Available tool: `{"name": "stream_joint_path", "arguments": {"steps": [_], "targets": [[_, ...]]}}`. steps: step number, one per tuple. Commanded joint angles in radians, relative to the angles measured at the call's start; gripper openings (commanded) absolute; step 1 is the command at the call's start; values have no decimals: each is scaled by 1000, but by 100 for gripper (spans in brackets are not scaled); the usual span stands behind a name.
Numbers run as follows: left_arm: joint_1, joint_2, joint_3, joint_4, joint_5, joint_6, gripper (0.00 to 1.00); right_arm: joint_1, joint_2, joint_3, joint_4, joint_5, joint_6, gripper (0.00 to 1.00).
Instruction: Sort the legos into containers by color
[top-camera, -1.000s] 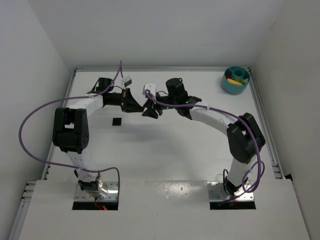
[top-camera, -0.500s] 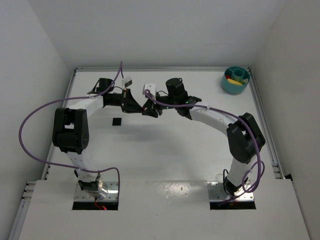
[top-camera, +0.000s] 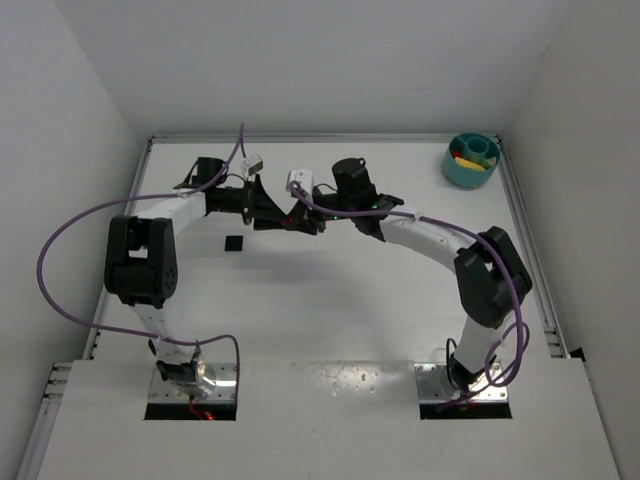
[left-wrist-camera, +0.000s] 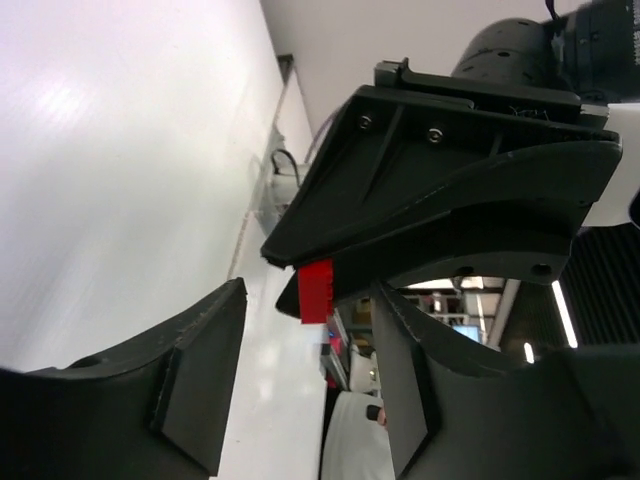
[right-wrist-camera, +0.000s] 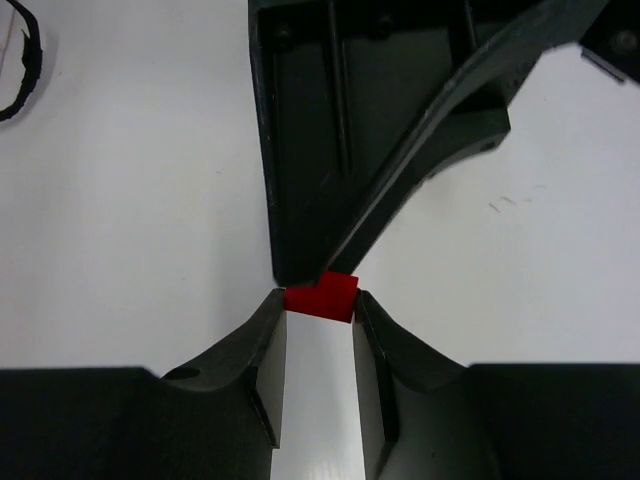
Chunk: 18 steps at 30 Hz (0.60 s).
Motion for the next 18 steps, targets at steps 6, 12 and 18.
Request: {"name": "stream_joint_path", "arguments": {"steps": [6, 12, 18], "targets": [[114, -104, 71, -192, -280, 248, 60, -23, -144, -99, -40, 102, -48, 5], [173, -177, 71, -136, -498, 220, 60, -106, -204, -153, -90, 424, 92, 1], [162, -168, 89, -126, -508, 231, 60, -284, -107, -80, -116, 755, 164, 0]]}}
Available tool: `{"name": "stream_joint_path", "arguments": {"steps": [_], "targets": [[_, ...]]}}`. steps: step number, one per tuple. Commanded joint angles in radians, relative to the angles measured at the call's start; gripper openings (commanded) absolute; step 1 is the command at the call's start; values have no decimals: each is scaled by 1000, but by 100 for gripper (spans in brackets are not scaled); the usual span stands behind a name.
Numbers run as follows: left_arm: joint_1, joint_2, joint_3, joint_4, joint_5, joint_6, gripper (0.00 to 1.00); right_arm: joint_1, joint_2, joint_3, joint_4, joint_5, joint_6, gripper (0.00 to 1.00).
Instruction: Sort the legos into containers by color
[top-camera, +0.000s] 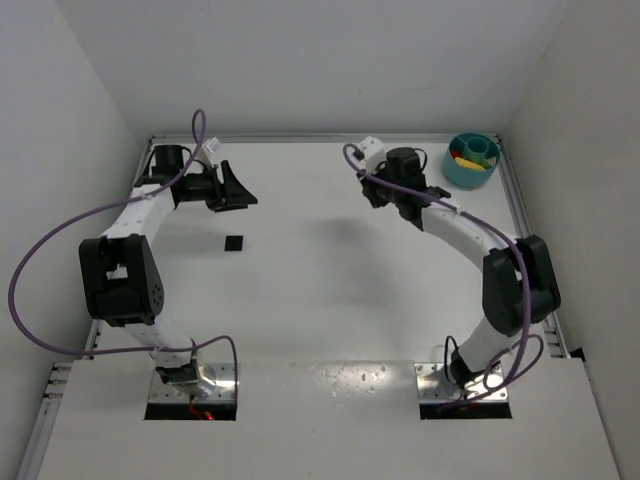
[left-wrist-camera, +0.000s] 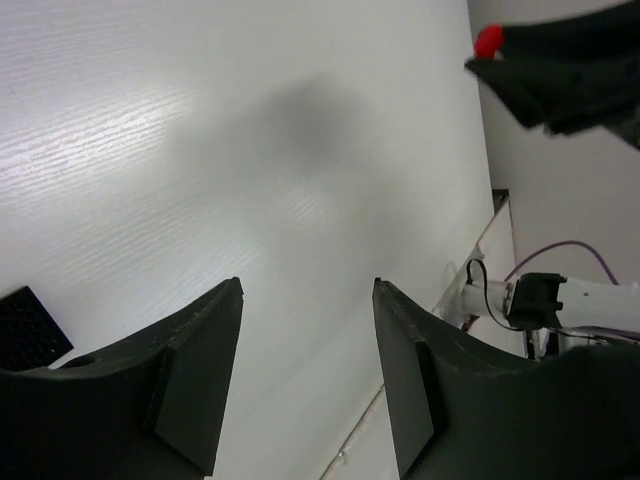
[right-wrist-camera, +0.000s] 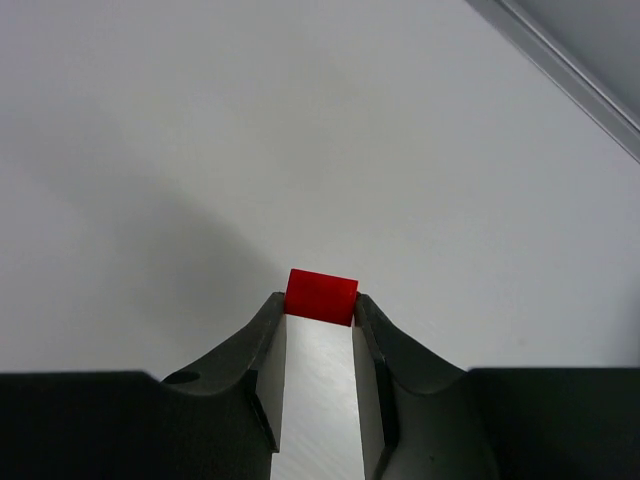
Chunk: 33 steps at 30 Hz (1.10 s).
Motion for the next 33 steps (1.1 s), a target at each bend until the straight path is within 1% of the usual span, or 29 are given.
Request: {"name": "stream_joint_path", "arguments": {"steps": [1, 2, 3, 4, 6, 9, 10, 12, 14, 15, 17, 20, 23, 33], "targets": [[-7, -11, 35, 14, -32, 11, 60, -105, 79, 99, -30, 240, 65, 0], [-16, -11, 45, 14, -32, 11, 60, -152, 105, 168, -67, 266, 74, 0], [-16, 0, 46, 14, -32, 11, 60, -173, 160, 206, -87, 267, 74, 0], [-16, 0, 55, 14, -32, 11, 60, -208, 186, 283, -116, 280, 74, 0], [-25, 12, 76, 14, -32, 11, 60, -240, 266, 390, -141, 319, 74, 0], [-25, 22, 85, 14, -46, 1, 60, -265, 350, 496, -181, 375, 74, 0], [-34, 32, 85, 14, -46, 1, 60, -284, 401, 557, -191, 397, 91, 0], [-35, 42, 95, 14, -46, 1, 60, -306, 441, 620, -192, 418, 101, 0], [-35, 42, 95, 14, -55, -9, 60, -337, 503, 673, -225, 441, 128, 0], [-35, 42, 95, 24, -55, -9, 60, -347, 528, 740, -247, 442, 140, 0], [-35, 42, 95, 24, -55, -9, 60, -367, 571, 802, -300, 460, 162, 0], [-35, 42, 95, 33, -55, -18, 60, -389, 636, 909, -333, 497, 194, 0], [-35, 51, 85, 53, -46, -29, 60, -401, 656, 920, -321, 538, 194, 0], [-35, 51, 76, 64, -37, -38, 60, -443, 666, 923, -299, 595, 248, 0]]}}
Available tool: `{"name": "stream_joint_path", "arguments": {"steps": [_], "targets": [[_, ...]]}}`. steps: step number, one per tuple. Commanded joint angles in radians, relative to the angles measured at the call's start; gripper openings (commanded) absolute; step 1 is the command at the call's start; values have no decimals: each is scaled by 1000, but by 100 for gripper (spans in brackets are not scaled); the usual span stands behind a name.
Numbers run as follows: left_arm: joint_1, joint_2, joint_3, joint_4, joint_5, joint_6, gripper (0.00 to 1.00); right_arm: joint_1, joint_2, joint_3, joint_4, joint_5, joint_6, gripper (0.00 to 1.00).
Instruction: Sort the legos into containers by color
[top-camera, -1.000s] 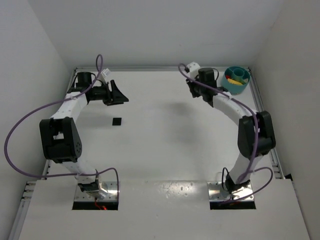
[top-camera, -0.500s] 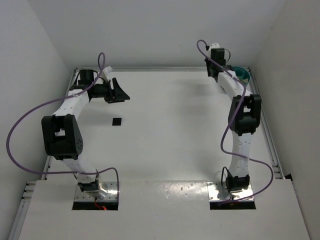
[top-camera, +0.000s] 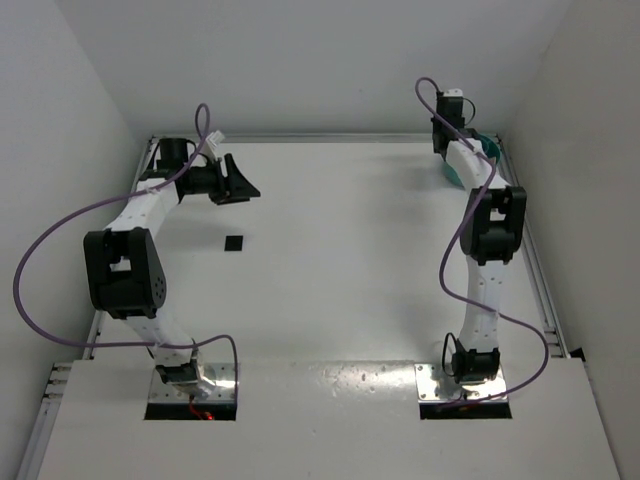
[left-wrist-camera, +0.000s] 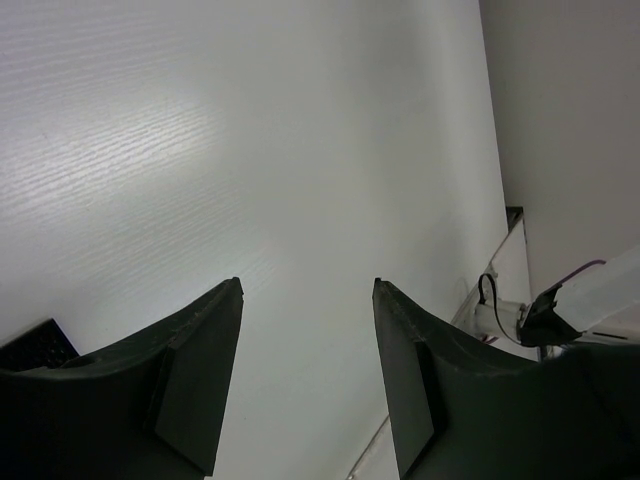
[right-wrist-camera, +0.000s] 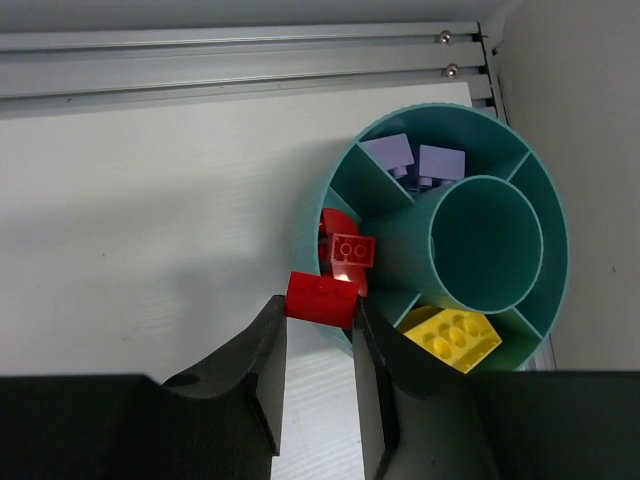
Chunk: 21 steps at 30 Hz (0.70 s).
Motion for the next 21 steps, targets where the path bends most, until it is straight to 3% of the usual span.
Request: {"name": "stream_joint_path", "arguments": {"steps": [1, 12, 15, 21], "targets": [[-7, -1, 6, 31, 19, -17, 60, -19, -3, 49, 22, 45, 31, 0], [-7, -1, -4, 41, 19, -17, 60, -38, 15, 72, 22, 102, 88, 2], [-16, -1, -4, 41, 19, -26, 60, -47, 24, 72, 22, 102, 97, 9], [-16, -1, -4, 50, 19, -26, 60, -47, 35, 81, 22, 68, 97, 11]]}}
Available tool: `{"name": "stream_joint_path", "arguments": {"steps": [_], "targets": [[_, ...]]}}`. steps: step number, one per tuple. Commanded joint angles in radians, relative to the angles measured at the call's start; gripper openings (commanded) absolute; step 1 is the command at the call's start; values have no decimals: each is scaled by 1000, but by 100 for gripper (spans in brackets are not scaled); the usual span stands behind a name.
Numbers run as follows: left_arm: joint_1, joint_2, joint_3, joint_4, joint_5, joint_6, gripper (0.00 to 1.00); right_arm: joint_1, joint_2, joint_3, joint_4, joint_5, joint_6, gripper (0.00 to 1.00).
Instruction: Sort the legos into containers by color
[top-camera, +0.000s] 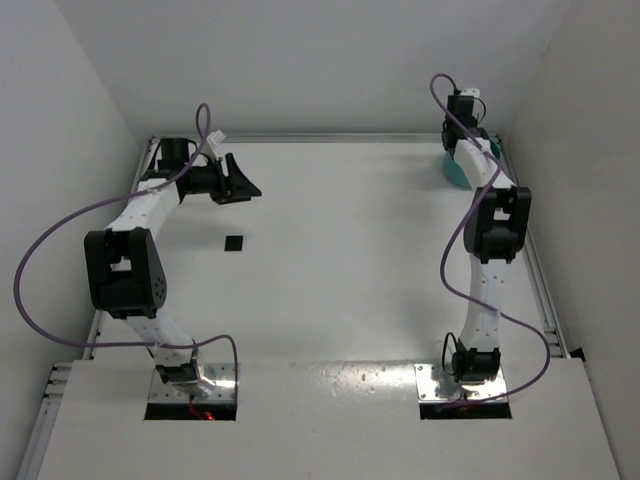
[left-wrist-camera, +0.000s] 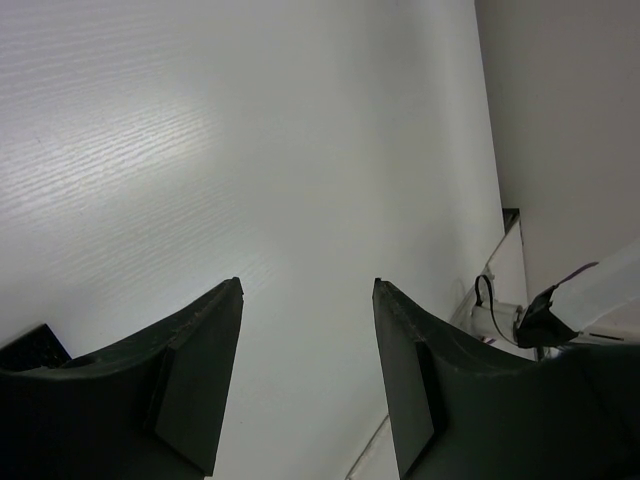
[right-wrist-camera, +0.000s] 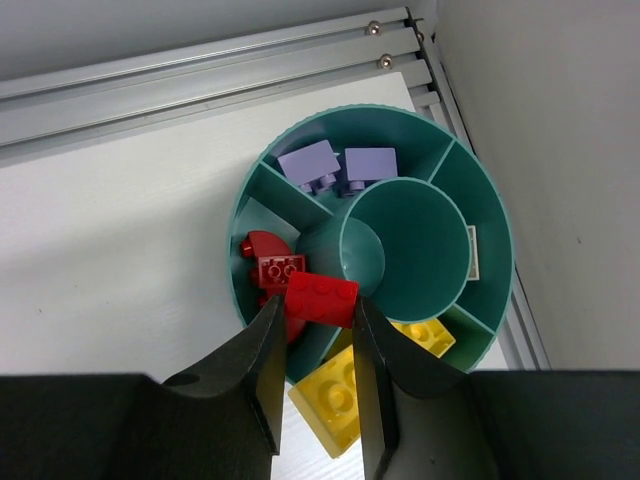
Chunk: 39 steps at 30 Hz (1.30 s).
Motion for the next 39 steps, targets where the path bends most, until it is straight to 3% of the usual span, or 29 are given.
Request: {"name": "stream_joint_path", "arguments": {"steps": [1, 6, 9, 16, 24, 28, 39], "targets": [[-9, -1, 0, 30, 18, -7, 60, -3, 11, 48, 21, -6, 18, 11], [-9, -1, -10, 30, 18, -7, 60, -3, 20, 57, 21, -26, 18, 11], [-9, -1, -10, 30, 18, -7, 60, -3, 29, 68, 21, -26, 18, 20], [-9, -1, -10, 30, 28, -7, 60, -3, 60, 89, 21, -6, 28, 28], [-18, 8, -10, 30, 28, -7, 60, -3, 60, 89, 21, -6, 28, 56], [-18, 8, -10, 30, 37, -7, 60, -3, 49, 89, 21, -28, 28, 56], [-18, -31, -10, 21, 92, 62, 60, 31, -155, -32, 0, -324, 31, 54]]}}
